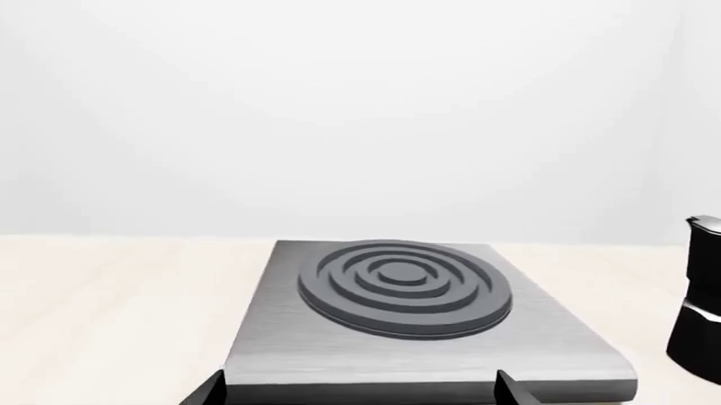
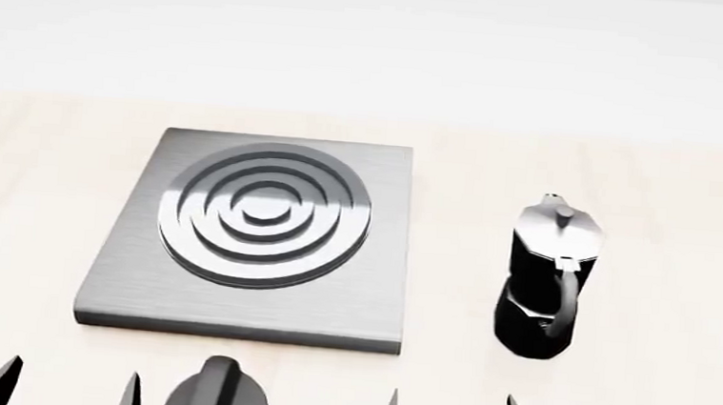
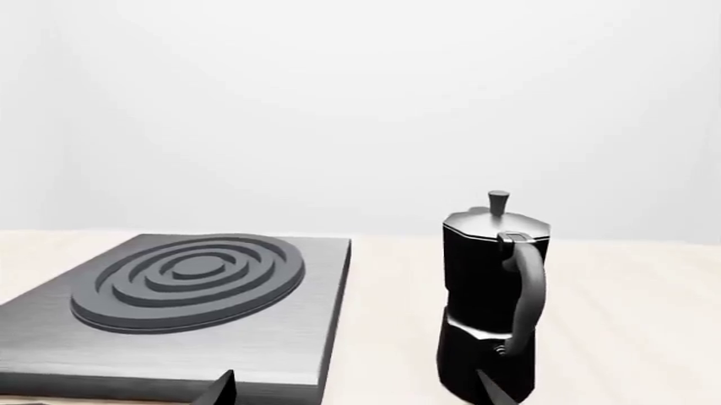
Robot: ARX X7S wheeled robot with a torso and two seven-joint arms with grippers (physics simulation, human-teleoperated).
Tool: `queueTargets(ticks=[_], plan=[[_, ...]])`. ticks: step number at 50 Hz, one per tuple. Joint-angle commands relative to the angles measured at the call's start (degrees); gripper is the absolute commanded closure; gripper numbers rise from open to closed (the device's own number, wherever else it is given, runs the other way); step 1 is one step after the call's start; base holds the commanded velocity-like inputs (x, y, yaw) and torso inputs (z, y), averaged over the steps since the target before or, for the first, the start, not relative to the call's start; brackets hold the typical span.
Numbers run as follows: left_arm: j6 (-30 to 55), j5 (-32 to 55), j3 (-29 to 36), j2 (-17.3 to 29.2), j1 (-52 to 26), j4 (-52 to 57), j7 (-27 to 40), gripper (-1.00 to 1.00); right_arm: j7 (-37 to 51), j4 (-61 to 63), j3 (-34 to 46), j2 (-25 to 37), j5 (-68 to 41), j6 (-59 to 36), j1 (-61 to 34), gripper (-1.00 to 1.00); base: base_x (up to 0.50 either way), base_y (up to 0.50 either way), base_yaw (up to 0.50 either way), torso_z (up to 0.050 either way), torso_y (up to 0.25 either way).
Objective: Put the moka pot on the stove.
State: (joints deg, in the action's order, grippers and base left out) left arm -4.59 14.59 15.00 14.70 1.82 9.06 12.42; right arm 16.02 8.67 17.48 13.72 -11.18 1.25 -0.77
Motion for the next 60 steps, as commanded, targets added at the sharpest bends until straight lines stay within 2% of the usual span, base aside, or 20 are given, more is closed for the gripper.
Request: queueTargets(ticks=[1,60], plan=[[0.1,0.3,0.2,0.3,0.1,0.3,0.3,-1.00,0.1,0.0,0.0,0.1,-0.9,0.8,0.0,-1.00,0.00,0.05,0.00,0.000,0.000],[-0.7,1.0,1.3,1.3,-0.2,-0.2,1.3,-1.00,0.9,0.6,2.5,1.0,-1.1,1.0,-0.1,-1.00,0.00,0.06,0.00,0.000,0.000]])
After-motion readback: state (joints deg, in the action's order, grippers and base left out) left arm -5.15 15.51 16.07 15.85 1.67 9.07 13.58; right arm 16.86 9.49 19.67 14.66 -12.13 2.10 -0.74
